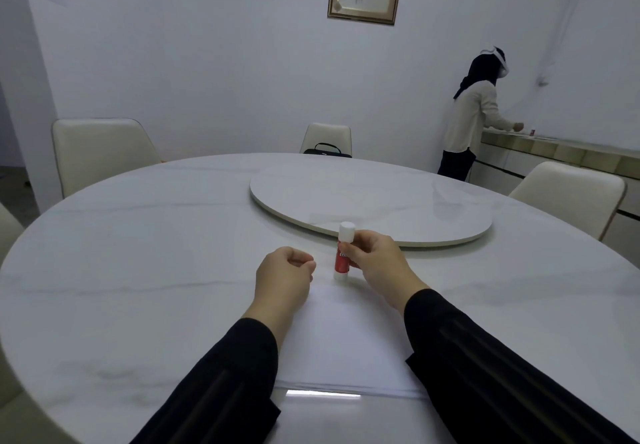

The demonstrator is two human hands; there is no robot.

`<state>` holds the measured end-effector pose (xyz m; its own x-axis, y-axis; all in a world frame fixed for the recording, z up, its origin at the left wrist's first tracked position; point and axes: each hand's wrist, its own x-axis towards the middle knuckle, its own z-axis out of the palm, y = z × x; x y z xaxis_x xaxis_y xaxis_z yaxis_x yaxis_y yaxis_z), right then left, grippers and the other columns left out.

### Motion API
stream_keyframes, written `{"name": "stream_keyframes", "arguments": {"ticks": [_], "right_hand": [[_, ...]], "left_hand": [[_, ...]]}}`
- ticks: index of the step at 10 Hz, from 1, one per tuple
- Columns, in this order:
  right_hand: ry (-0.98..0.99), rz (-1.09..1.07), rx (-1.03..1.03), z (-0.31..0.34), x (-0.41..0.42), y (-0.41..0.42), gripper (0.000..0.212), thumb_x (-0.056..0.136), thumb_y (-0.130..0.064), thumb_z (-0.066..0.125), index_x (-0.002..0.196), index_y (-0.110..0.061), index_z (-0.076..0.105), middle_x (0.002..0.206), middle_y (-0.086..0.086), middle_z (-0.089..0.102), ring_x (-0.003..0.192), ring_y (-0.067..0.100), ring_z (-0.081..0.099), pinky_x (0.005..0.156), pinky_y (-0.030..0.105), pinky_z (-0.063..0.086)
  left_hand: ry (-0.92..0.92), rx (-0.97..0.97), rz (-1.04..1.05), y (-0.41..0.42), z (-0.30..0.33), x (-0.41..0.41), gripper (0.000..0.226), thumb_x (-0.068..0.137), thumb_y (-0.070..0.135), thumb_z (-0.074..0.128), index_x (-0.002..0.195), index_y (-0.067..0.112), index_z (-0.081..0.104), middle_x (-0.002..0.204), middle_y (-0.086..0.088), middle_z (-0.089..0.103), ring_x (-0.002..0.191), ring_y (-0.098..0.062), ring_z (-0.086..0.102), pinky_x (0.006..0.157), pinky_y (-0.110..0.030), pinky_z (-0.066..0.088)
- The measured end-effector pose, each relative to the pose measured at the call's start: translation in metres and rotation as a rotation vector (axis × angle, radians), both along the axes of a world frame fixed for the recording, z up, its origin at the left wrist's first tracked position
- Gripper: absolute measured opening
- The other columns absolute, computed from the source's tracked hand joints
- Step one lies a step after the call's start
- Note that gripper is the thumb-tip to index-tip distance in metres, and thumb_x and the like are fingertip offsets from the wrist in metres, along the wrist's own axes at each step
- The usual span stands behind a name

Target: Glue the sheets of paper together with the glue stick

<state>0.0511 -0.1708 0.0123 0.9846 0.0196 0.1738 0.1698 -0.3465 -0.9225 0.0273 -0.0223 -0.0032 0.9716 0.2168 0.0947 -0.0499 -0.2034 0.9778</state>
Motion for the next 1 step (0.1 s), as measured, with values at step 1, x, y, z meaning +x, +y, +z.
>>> {"name": "stream_keyframes", "arguments": {"ticks": [1], "right_hand": [[-0.039, -0.128, 0.238, 0.0050, -0.0053, -0.0134, 0.057, 0.085, -0.014, 0.068, 0.137, -0.007, 0.046, 0.125, 0.004, 0.059, 0.105, 0.014, 0.057, 0.088, 0.024, 0.041]], "left_hand": [[-0.039, 0.007, -0.006, -0.0017, 0.0050, -0.0068, 0.010, 0.088, 0.015, 0.059, 0.082, 0.022, 0.063, 0.091, -0.001, 0.067, 0.084, -0.015, 0.063, 0.060, -0.019, 0.041]]}}
